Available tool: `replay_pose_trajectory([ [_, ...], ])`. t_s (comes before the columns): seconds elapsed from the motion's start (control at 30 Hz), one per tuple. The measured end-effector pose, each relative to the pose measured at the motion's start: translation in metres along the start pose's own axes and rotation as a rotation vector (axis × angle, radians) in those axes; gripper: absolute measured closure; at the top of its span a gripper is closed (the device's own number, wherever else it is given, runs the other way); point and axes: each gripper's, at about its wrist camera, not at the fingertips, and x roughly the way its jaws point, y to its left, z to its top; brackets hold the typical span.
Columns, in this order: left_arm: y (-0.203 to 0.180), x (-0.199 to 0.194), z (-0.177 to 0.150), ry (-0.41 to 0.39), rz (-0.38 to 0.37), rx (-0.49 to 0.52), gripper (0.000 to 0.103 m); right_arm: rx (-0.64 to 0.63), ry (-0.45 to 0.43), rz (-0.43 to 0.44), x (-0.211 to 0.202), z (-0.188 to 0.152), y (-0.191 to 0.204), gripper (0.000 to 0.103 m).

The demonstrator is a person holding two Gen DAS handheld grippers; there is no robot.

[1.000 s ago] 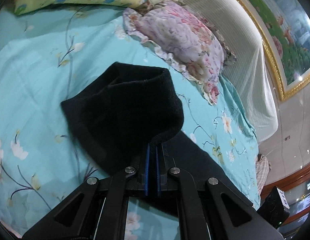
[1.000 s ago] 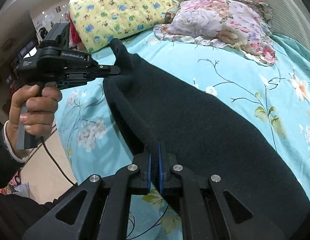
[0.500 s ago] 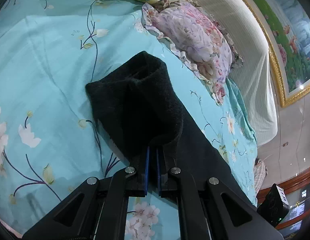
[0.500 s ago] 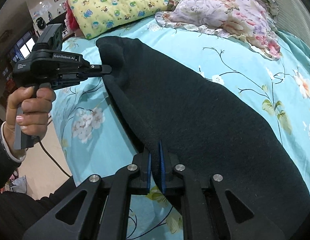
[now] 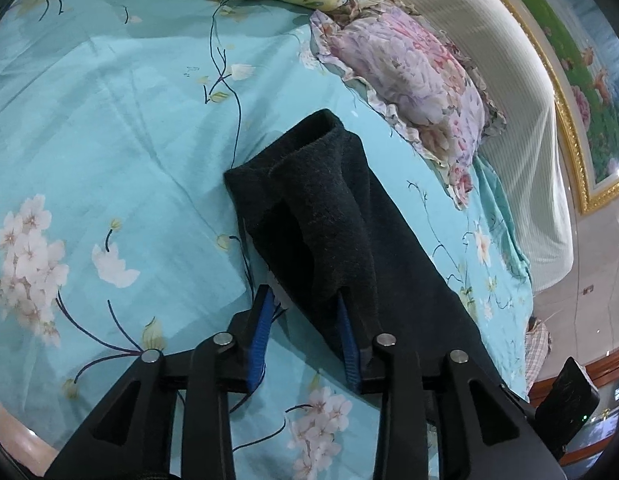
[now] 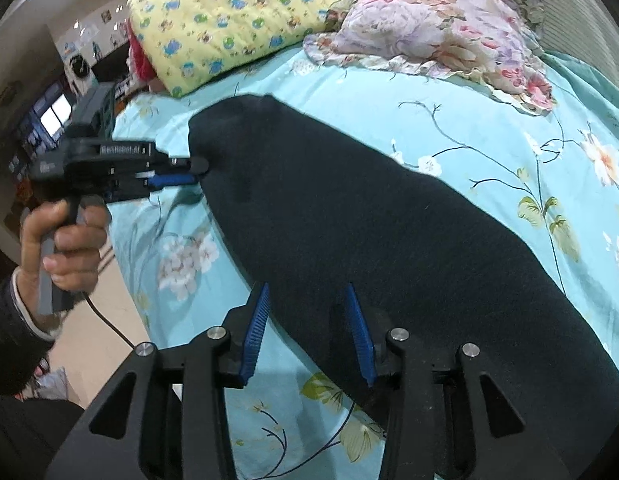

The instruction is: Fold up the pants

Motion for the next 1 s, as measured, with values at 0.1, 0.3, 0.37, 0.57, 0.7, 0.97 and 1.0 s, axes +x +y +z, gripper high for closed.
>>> replay_pose_trajectory([
  [0.1,0.003,-0.001,0.002,-0.006,-0.007,-0.013,0.061,0.041,-0.019,0.005,-0.004,0.004,-0.009,0.062],
  [0.3,-0.001,0.003,0.007,0.012,-0.013,-0.001,0.059,0.125,-0.051,-0.002,-0.01,0.011,-0.031,0.062],
  [0.37,-0.004,0.007,0.01,0.02,-0.005,0.012,0.058,0.167,-0.06,-0.001,-0.011,0.014,-0.04,0.062],
  [0.57,-0.006,0.025,0.018,0.066,0.027,0.028,0.055,0.283,-0.097,0.003,-0.01,0.027,-0.072,0.062],
  [0.7,0.002,0.032,0.023,0.078,0.019,0.014,0.055,0.323,-0.118,-0.003,-0.007,0.04,-0.092,0.062],
  [0.97,0.01,0.037,0.033,0.075,-0.013,0.01,0.056,0.3,-0.022,0.002,0.033,0.073,-0.122,0.062],
  [1.0,0.01,0.037,0.034,0.075,-0.016,0.009,0.056,0.293,-0.006,0.0,0.04,0.077,-0.123,0.062],
])
